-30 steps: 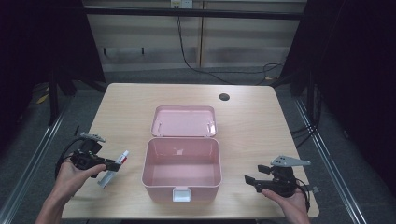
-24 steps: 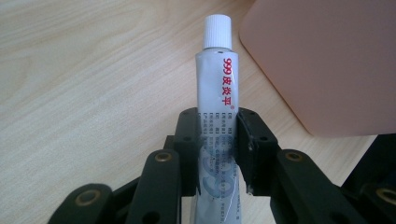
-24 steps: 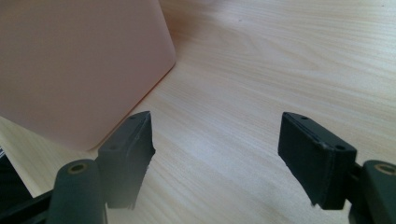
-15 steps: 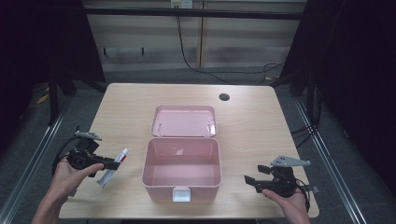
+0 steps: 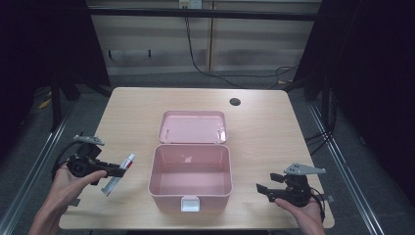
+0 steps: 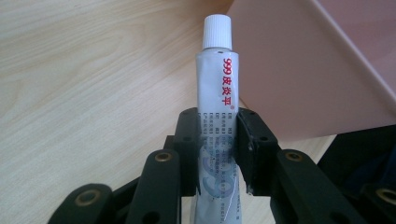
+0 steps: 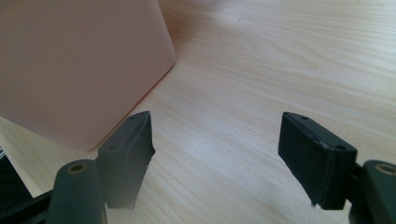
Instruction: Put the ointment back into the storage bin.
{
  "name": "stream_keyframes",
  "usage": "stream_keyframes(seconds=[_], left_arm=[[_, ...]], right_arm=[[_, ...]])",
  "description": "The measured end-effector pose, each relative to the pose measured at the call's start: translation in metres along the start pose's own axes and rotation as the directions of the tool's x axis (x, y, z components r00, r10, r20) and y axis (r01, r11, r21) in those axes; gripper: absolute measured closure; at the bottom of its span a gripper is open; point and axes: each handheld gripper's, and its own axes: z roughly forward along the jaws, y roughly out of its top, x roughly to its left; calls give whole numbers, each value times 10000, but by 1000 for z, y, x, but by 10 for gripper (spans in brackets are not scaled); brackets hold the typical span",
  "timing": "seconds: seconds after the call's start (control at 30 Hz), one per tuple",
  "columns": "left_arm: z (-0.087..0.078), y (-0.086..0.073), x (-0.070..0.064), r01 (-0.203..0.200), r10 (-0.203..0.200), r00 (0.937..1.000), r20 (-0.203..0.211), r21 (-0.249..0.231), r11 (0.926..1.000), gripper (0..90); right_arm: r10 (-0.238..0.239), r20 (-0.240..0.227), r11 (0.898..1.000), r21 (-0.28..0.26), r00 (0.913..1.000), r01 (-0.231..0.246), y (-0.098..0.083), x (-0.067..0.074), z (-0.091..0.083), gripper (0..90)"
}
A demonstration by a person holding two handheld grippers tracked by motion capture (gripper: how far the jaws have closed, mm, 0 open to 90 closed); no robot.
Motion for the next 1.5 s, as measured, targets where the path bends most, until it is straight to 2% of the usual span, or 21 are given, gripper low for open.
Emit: stream_keyframes(seconds=[0.13, 0.17, 0.3, 0.33, 0.47, 0.57, 0.7, 1.0, 1.17, 1.23, 1.33, 1.5], left_arm=[[-3, 4, -6, -75, 74, 9999, 90, 31, 10000, 712], [-4, 6, -9, -84, 84, 9999, -87, 7, 10000, 712], [-9, 12, -13, -242, 242, 9997, -63, 96, 9997, 712], [-10, 14, -15, -195, 195, 9998, -102, 46, 9998, 712], [-18, 23, -21, -411, 411, 9991, -108, -34, 9991, 712], [-22, 28, -25, -492, 493, 9988, 51, -145, 9987, 711], [-26, 33, -29, -834, 836, 9964, 160, -101, 9965, 711], [-29, 41, -36, -910, 914, 9948, 443, -110, 9958, 711], [-29, 47, -41, -1020, 1019, 9940, 406, -1, 9948, 711], [-29, 50, -44, -1037, 1039, 9932, 519, -56, 9946, 711], [-31, 55, -48, -1230, 1226, 9910, 536, 38, 9924, 711], [-32, 61, -53, -1261, 1265, 9908, 489, -100, 9920, 711]], right_arm=[[12, 11, 10000, 11, 10000, -12, 0, 0, 0, 260], [5, 20, 10000, 14, 10000, -5, 0, 0, 0, 260], [9, 26, 10000, 32, 10000, -9, 0, 0, 0, 260], [8, 28, 10000, 35, 10000, -8, 0, 0, 0, 260], [15, 16, 10000, 23, 10000, -16, 0, 0, 0, 260], [6, 8, 10000, 24, 10000, -6, 0, 0, 0, 260], [13, 8, 10000, 21, 10000, -13, 0, 0, 0, 259], [-1, 2, 10000, -9, 10000, 1, 0, 0, 0, 257], [-8, -23, 10000, -20, 10000, 8, 0, 0, 0, 257], [12, -11, 10000, -4, 10000, -12, 0, 0, 0, 256], [36, -10, 10000, 6, 10000, -36, 0, 0, 0, 255], [121, 42, 9999, 27, 9999, -121, 0, -1, 0, 233]])
